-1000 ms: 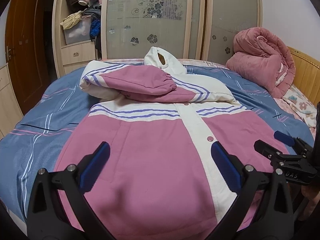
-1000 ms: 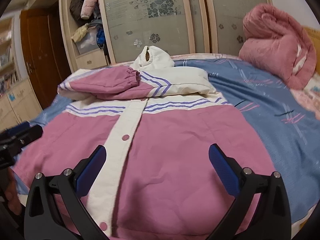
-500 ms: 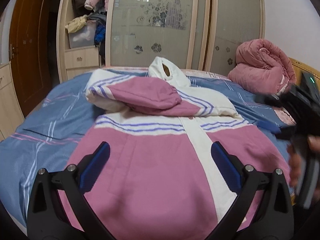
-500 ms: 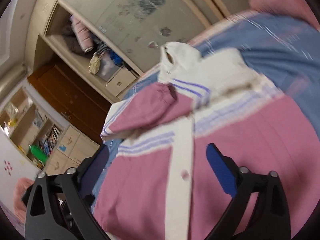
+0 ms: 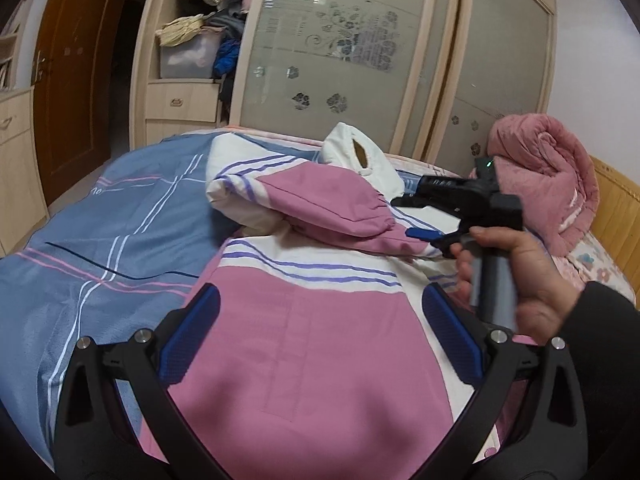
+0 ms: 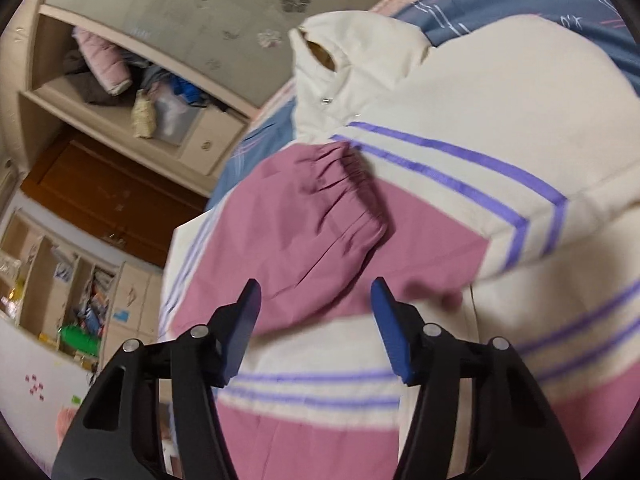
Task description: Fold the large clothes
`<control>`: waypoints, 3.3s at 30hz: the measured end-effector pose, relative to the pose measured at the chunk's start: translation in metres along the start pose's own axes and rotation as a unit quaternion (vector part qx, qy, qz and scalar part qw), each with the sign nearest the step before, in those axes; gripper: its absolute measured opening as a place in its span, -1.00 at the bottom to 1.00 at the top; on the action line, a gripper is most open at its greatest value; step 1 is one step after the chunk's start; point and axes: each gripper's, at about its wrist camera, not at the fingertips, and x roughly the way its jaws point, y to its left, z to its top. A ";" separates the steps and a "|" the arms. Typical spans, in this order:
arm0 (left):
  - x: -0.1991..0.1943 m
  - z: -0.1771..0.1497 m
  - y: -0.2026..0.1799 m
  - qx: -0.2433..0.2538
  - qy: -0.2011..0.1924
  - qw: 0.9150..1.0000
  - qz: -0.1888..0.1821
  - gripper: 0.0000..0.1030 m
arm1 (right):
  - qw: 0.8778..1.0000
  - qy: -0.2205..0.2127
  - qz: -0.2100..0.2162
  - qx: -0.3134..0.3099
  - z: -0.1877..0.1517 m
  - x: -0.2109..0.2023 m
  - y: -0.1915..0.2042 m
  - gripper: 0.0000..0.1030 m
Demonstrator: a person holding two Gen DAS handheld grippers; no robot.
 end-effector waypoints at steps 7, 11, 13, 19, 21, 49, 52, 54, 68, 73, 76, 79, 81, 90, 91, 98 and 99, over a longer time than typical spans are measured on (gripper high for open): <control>0.006 0.011 0.021 -0.025 0.000 1.000 -0.006 0.96 | 0.998 -0.006 -0.026 0.048 0.015 0.030 -0.019 0.09; 0.005 0.014 0.023 -0.029 -0.001 0.999 -0.016 0.96 | 0.997 -0.009 -0.020 0.070 0.020 0.043 -0.022 0.09; 0.006 0.014 0.020 -0.024 -0.001 1.000 -0.018 0.96 | 0.997 -0.009 -0.018 0.074 0.022 0.047 -0.020 0.09; 0.011 0.014 0.015 -0.015 0.005 1.000 -0.018 0.96 | 0.999 -0.010 -0.026 0.043 0.024 0.053 0.000 -0.69; 0.011 0.014 0.014 -0.019 0.005 1.000 -0.020 0.96 | 0.999 -0.017 -0.031 0.010 0.027 0.048 0.016 -0.76; 0.029 0.005 -0.010 0.003 0.034 0.999 -0.038 0.96 | 0.954 -0.200 -0.186 -0.125 0.092 -0.134 -0.024 -0.84; 0.033 0.003 -0.012 0.008 0.042 0.998 -0.040 0.96 | 0.952 -0.184 -0.221 -0.102 0.080 -0.115 -0.069 -0.84; 0.035 0.001 -0.014 0.013 0.048 0.998 -0.042 0.96 | 0.951 -0.185 -0.231 -0.088 0.074 -0.105 -0.088 -0.80; 0.037 -0.011 -0.023 0.018 0.067 0.997 -0.039 0.96 | 0.965 -0.204 -0.129 -0.102 -0.062 -0.193 -0.088 0.77; 0.012 -0.022 -0.033 0.037 0.054 0.997 -0.043 0.96 | 0.951 -0.208 -0.145 -0.175 -0.138 -0.218 -0.055 0.89; -0.007 -0.029 -0.044 0.056 0.033 0.997 -0.039 0.96 | 0.934 -0.227 -0.169 -0.218 -0.165 -0.223 -0.042 0.89; -0.018 -0.034 -0.051 0.076 0.011 0.997 -0.024 0.96 | 0.915 -0.235 -0.194 -0.263 -0.178 -0.225 -0.032 0.89; -0.019 -0.037 -0.051 0.085 0.003 0.996 -0.008 0.96 | 0.902 -0.251 -0.208 -0.282 -0.181 -0.230 -0.028 0.89; -0.010 -0.042 -0.039 0.058 0.026 0.998 0.003 0.96 | 0.893 -0.256 -0.216 -0.300 -0.179 -0.242 -0.031 0.89; -0.010 -0.042 -0.040 0.060 0.024 0.998 0.005 0.96 | 0.894 -0.255 -0.216 -0.299 -0.179 -0.242 -0.031 0.89; -0.013 -0.041 -0.039 0.055 0.015 0.998 0.006 0.96 | 0.901 -0.248 -0.209 -0.288 -0.177 -0.244 -0.039 0.89; -0.012 -0.040 -0.040 0.055 0.015 0.998 0.006 0.96 | 0.901 -0.247 -0.210 -0.289 -0.177 -0.244 -0.039 0.89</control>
